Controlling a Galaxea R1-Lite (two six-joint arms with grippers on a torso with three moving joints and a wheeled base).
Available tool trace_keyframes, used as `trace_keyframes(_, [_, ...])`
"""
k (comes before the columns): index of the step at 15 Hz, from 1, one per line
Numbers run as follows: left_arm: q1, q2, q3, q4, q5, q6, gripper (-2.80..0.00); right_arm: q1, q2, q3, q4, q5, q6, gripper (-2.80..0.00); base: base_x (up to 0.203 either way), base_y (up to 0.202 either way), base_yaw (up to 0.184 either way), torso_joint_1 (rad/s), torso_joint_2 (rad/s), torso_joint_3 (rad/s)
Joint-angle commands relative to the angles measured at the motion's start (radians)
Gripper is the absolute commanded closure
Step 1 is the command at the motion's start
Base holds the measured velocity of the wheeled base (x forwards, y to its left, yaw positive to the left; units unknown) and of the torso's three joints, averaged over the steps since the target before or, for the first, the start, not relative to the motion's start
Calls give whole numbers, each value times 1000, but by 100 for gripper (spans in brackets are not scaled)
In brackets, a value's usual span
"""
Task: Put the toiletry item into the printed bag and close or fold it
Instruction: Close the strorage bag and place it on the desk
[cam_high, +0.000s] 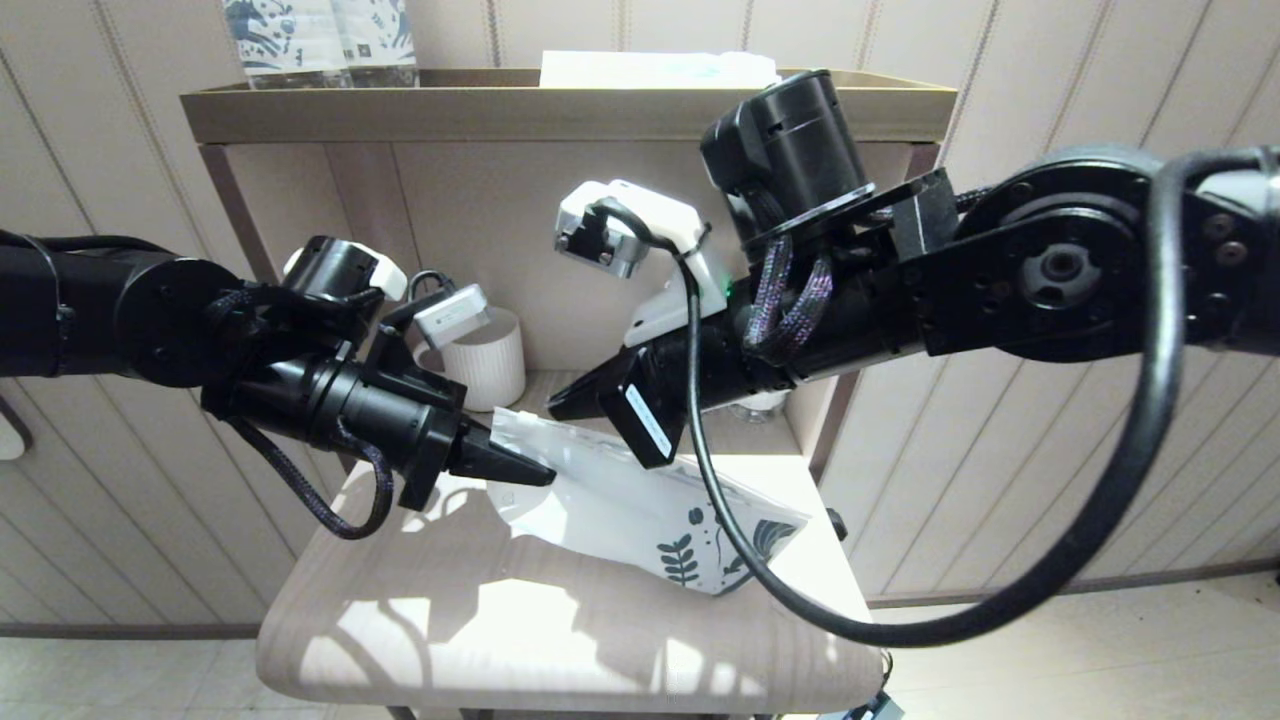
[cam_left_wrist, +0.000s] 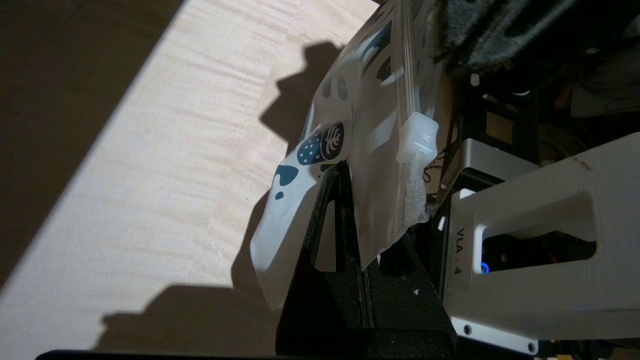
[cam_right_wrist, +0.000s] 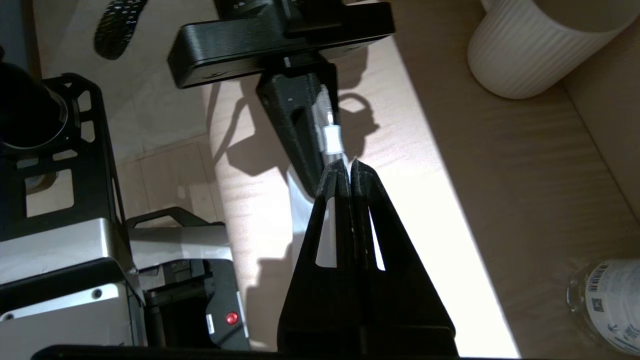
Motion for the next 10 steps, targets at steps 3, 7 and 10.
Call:
trace_keyframes(3, [0, 1, 1, 3, -7, 3, 0, 8, 4, -20, 7, 2, -5, 0, 0, 0, 0, 0, 0, 0])
trace_keyframes(7, [0, 0, 2, 3, -7, 4, 0, 13, 41, -49, 8, 3, -2, 0, 0, 0, 0, 0, 0, 0])
trace_keyframes(10, [0, 1, 0, 3, -5, 4, 0, 22, 48, -54, 7, 3, -7, 0, 0, 0, 0, 0, 0, 0])
